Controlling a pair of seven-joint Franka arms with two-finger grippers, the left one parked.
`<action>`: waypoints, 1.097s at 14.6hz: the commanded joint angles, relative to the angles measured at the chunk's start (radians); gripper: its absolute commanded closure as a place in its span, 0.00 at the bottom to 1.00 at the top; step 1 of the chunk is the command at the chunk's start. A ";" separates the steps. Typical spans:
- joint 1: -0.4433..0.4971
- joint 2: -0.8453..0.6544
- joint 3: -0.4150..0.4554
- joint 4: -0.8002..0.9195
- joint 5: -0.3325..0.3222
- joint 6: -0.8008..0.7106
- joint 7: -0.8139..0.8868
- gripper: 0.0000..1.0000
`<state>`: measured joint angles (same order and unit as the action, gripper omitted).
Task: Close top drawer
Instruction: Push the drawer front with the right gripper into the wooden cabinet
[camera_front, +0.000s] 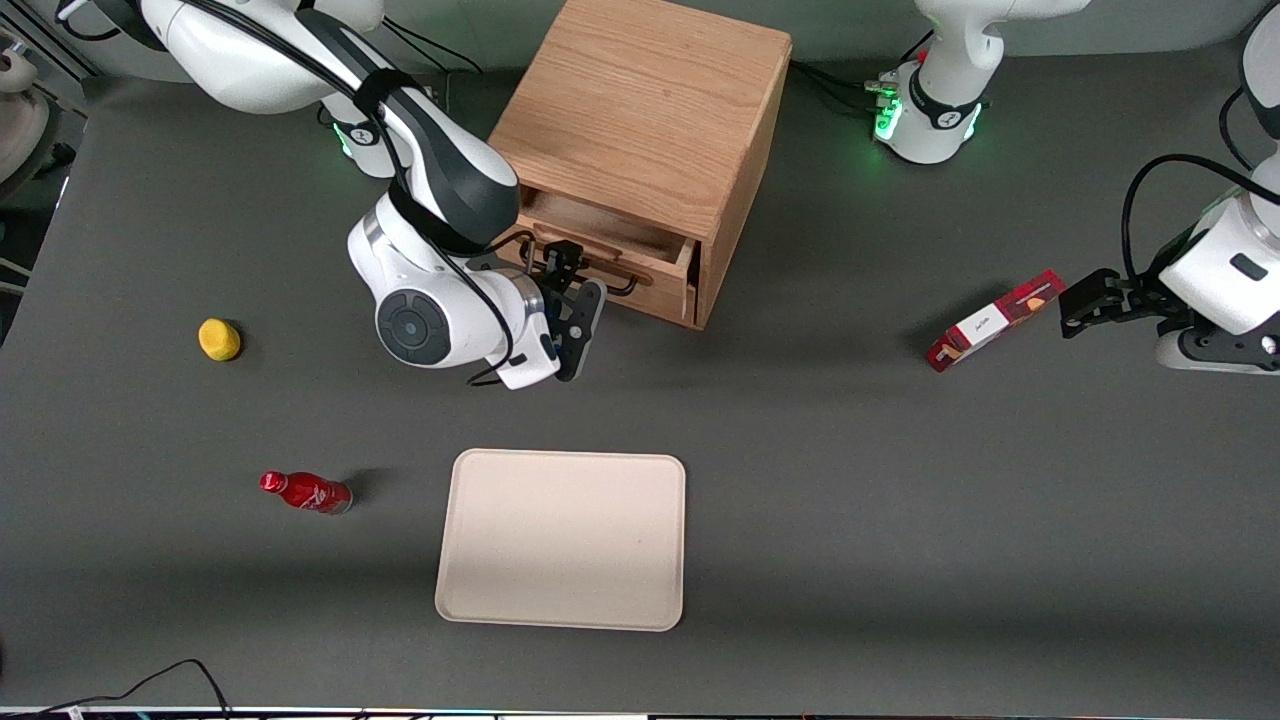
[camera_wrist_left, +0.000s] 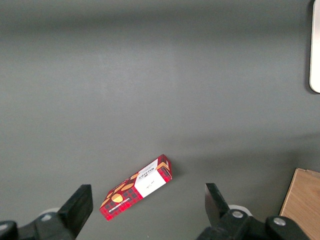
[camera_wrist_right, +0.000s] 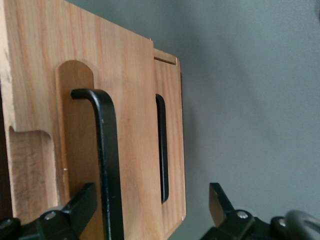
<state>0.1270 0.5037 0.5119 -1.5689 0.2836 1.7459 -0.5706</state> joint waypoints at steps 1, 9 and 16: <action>-0.018 -0.063 0.028 -0.101 0.049 0.052 0.014 0.00; -0.017 -0.123 0.043 -0.178 0.124 0.076 0.014 0.00; -0.021 -0.146 0.062 -0.204 0.160 0.118 0.014 0.00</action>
<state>0.1184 0.3955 0.5526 -1.7416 0.3999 1.8599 -0.5704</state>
